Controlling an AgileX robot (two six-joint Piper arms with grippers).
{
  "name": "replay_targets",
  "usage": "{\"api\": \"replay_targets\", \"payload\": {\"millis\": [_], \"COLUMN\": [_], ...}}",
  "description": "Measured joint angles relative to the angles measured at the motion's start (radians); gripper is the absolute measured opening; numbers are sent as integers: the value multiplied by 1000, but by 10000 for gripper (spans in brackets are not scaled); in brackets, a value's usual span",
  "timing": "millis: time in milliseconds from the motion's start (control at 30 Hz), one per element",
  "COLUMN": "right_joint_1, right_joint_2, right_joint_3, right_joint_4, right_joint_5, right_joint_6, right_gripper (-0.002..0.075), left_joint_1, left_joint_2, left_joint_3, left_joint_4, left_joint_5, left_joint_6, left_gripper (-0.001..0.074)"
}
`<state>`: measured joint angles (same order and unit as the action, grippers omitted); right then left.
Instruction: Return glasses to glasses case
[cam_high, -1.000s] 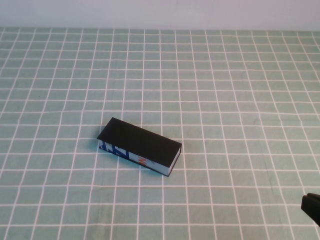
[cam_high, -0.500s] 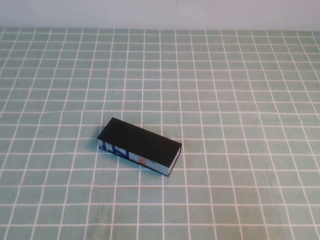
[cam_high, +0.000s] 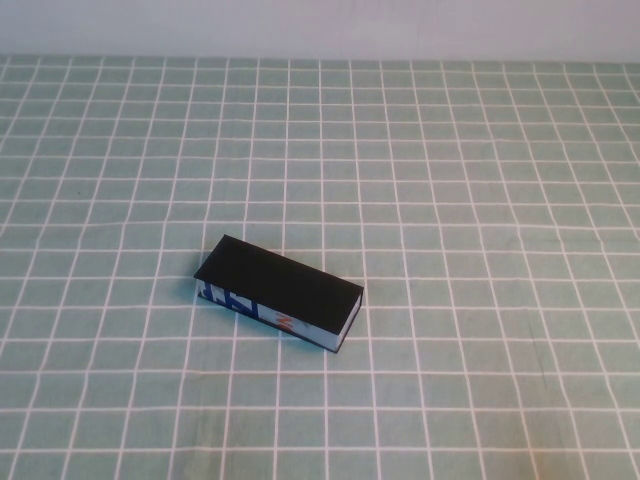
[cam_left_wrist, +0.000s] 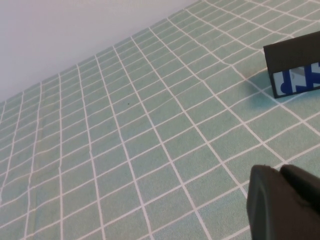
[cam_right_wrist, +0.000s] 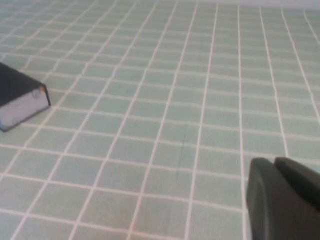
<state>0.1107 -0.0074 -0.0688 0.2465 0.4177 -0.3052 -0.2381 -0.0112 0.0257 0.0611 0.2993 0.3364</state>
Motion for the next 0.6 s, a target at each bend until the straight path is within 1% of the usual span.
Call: {"api": "replay_targets", "payload": {"millis": [67,200,367,600], "right_joint_1": [0,0,0,-1], "right_joint_2": [0,0,0,0], "right_joint_3": [26,74,89,94], "right_joint_4": [-51,-113,-131,-132], "right_joint_5": [22,24,-30,-57], "right_joint_6": [72,161,174,177], "right_gripper": [-11,-11,-11,-11], "left_joint_1": [0,0,0,0], "left_joint_2": [0,0,0,0], "left_joint_3": [0,0,0,0], "left_joint_4": [0,0,0,0], "left_joint_5": [0,0,0,2], "left_joint_6": [0,0,0,0], "left_gripper": [1,2,2,2]}}
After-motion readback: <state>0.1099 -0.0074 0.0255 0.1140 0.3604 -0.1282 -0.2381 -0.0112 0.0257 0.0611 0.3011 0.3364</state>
